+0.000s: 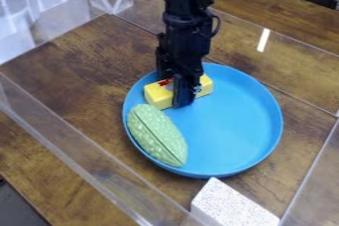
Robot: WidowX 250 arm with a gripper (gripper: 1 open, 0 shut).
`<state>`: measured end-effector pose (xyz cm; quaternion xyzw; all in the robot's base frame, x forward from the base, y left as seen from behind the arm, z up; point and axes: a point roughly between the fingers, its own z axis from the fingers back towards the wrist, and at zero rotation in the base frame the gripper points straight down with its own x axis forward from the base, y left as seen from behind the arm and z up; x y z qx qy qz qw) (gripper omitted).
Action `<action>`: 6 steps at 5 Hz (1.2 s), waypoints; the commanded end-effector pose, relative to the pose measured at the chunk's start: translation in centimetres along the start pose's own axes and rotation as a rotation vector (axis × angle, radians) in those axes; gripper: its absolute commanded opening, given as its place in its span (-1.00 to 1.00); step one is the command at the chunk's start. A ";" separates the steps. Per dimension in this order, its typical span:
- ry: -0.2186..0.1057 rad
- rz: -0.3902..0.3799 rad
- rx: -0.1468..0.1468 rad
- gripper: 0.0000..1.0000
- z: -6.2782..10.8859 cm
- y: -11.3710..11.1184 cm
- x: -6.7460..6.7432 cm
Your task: Remove the yellow block from inside the blue tray and put it on the table
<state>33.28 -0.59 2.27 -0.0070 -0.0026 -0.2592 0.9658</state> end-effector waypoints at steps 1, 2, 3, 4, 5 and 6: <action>-0.024 -0.030 0.017 -1.00 0.6 -0.3 0.6; -0.024 -0.037 0.020 -1.00 0.6 -0.4 0.5; -0.024 -0.044 0.024 -1.00 0.6 -0.4 0.5; -0.023 -0.050 0.028 -1.00 0.8 -0.5 0.5; -0.021 -0.056 0.033 -1.00 0.9 -0.5 0.5; -0.020 -0.059 0.037 -1.00 1.0 -0.6 0.5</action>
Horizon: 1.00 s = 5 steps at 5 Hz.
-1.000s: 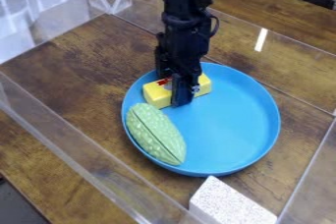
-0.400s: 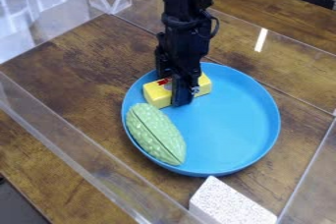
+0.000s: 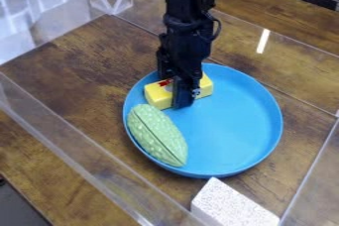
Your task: Remove the yellow block from inside the blue tray and put it on the table
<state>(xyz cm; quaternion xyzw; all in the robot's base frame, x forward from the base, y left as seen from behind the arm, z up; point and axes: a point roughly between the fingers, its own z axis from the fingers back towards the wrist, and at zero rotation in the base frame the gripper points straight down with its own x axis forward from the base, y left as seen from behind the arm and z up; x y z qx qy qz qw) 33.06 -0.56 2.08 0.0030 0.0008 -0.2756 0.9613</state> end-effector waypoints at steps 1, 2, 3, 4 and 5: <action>-0.018 -0.029 0.025 -1.00 1.6 -0.2 0.4; -0.004 -0.032 0.027 -1.00 1.9 0.1 0.1; 0.013 -0.035 0.030 -1.00 2.3 0.4 -0.3; 0.027 -0.039 0.033 -1.00 2.7 0.6 -0.5; 0.041 -0.046 0.043 -1.00 3.1 1.0 -0.7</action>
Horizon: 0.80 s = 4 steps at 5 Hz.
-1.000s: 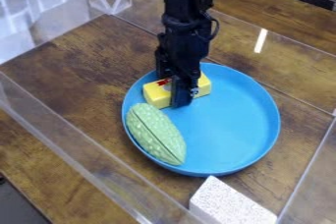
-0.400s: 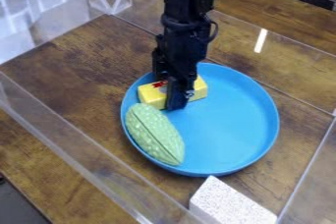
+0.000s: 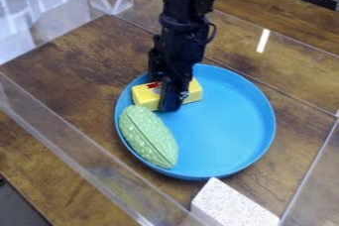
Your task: Remove the yellow block from inside the blue tray and put it on the table
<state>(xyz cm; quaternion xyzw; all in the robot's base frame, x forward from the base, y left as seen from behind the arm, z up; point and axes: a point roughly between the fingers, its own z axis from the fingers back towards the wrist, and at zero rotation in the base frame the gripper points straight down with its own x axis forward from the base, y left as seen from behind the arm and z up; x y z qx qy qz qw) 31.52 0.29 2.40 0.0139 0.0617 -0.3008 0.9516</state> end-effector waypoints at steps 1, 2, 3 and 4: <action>-0.067 0.006 0.068 -1.00 3.4 1.4 0.3; -0.055 0.003 0.083 -1.00 4.1 1.9 0.0; -0.045 0.001 0.094 -1.00 4.6 2.2 -0.3; -0.039 0.000 0.103 -1.00 5.0 2.4 -0.8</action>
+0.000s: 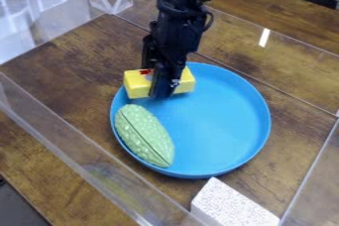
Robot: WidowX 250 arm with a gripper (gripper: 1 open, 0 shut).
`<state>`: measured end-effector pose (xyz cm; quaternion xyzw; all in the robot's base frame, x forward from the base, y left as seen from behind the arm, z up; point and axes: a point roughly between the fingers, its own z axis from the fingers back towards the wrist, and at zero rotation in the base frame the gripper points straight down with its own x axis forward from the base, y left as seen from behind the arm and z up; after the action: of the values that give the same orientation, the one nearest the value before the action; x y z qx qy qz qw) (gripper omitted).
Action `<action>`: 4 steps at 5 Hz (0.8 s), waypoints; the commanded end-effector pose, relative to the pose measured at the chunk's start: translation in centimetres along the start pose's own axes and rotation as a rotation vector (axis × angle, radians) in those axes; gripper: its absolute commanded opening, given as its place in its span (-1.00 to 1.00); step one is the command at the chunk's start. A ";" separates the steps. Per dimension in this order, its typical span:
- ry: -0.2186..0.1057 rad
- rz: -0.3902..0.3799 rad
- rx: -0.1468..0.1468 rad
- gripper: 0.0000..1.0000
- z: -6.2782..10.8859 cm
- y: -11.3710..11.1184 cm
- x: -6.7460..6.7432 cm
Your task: Remove the yellow block from inside the blue tray and put it on the table
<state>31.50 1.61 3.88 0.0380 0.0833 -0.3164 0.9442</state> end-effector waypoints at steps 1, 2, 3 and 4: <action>-0.085 0.035 0.072 -1.00 3.7 1.8 -0.5; -0.078 0.036 0.076 -1.00 3.8 2.0 -0.9; -0.071 0.037 0.078 -1.00 3.7 2.2 -1.1; -0.064 0.043 0.074 -1.00 3.2 2.6 -1.5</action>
<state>31.44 3.64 5.01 0.0500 0.0776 -0.3086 0.9467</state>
